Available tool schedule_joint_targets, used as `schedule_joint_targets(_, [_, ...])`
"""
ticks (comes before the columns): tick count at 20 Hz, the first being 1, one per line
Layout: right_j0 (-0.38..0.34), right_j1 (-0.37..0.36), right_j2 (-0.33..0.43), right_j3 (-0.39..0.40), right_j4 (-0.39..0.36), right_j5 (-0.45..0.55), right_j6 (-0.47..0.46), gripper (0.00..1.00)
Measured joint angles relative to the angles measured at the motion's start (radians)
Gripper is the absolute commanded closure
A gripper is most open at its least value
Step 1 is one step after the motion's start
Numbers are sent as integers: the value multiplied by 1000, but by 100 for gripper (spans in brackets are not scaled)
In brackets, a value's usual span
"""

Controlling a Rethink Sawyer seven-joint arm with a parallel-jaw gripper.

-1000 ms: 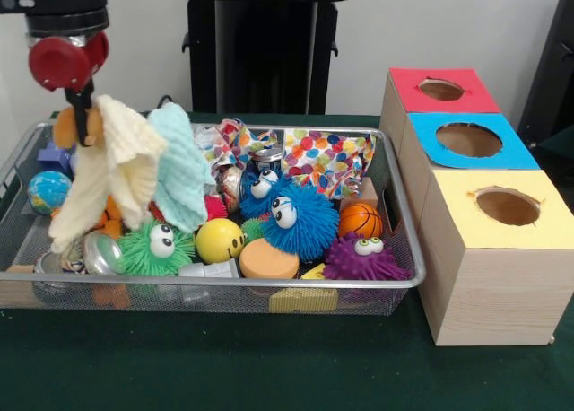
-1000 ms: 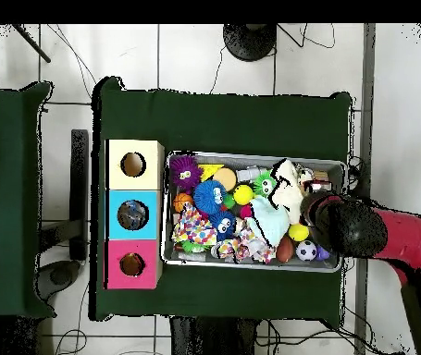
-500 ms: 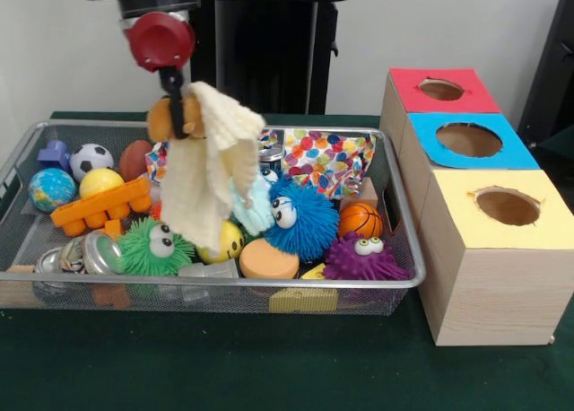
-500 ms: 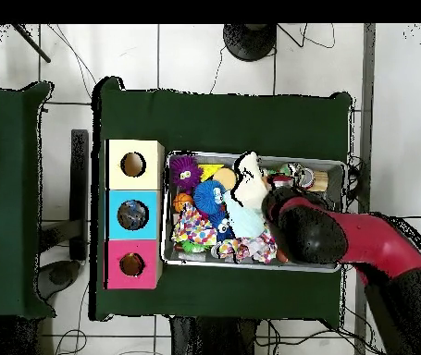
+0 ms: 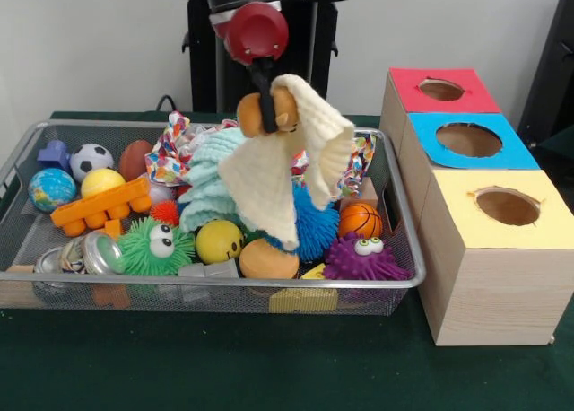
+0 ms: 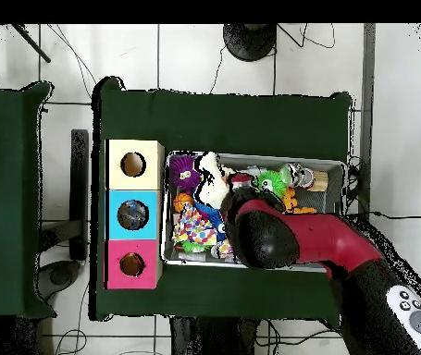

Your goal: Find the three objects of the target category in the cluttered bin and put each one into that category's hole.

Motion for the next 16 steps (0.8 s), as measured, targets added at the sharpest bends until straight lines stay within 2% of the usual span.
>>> schedule_joint_targets(3, [21, 23, -14, 0, 0, -134, 31, 100])
schedule_joint_targets(8, [27, 51, -22, 0, 0, -263, 69, 100])
schedule_joint_targets(12, [18, 83, -22, 0, 0, -324, 85, 100])
schedule_joint_targets(16, [-2, 128, -20, -1, 0, -331, 86, 100])
